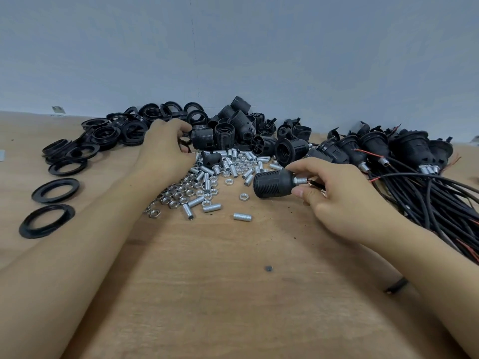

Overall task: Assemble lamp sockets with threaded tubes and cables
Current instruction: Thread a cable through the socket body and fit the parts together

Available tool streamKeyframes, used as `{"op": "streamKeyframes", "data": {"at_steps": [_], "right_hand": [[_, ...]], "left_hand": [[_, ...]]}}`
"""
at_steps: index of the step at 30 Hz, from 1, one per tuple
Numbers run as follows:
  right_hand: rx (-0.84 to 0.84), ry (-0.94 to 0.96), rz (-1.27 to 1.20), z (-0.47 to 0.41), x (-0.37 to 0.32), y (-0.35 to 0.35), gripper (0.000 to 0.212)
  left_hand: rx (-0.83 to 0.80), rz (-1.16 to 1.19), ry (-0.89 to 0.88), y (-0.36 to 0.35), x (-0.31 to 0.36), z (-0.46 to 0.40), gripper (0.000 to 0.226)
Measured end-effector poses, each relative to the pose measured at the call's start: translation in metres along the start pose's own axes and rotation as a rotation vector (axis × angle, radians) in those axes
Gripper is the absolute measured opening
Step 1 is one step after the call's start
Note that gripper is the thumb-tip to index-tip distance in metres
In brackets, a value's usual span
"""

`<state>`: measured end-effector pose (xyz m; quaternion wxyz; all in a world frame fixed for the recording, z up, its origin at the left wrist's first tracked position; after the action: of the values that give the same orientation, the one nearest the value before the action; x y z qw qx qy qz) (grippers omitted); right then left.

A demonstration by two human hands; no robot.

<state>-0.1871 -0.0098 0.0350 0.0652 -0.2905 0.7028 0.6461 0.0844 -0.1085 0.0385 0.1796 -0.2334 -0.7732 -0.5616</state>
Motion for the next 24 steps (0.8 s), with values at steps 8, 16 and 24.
{"op": "streamKeyframes", "data": {"at_steps": [8,16,24], "right_hand": [[-0.059,0.054,-0.003,0.000,-0.005,-0.007,0.049],[-0.073,0.053,-0.035,0.002,-0.006,-0.008,0.050],[-0.055,0.065,-0.073,0.002,-0.010,-0.005,0.051]], "left_hand": [[-0.158,0.163,-0.078,-0.014,0.013,0.005,0.038],[-0.232,-0.056,0.048,-0.011,-0.008,0.001,0.022],[-0.222,0.028,0.096,-0.011,-0.012,0.000,0.015]]}}
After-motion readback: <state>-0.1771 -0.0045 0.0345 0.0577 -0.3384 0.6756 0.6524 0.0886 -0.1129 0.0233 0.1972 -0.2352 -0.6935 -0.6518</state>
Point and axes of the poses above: each hand's wrist, its own z-axis away from the middle knuckle, its own y-axis out of the back of the hand, x = y × z, the point moved 9 cm from there along -z, towards the middle knuckle, and after that the axes turned 11 degrees about -x, right-handed, at the moved point
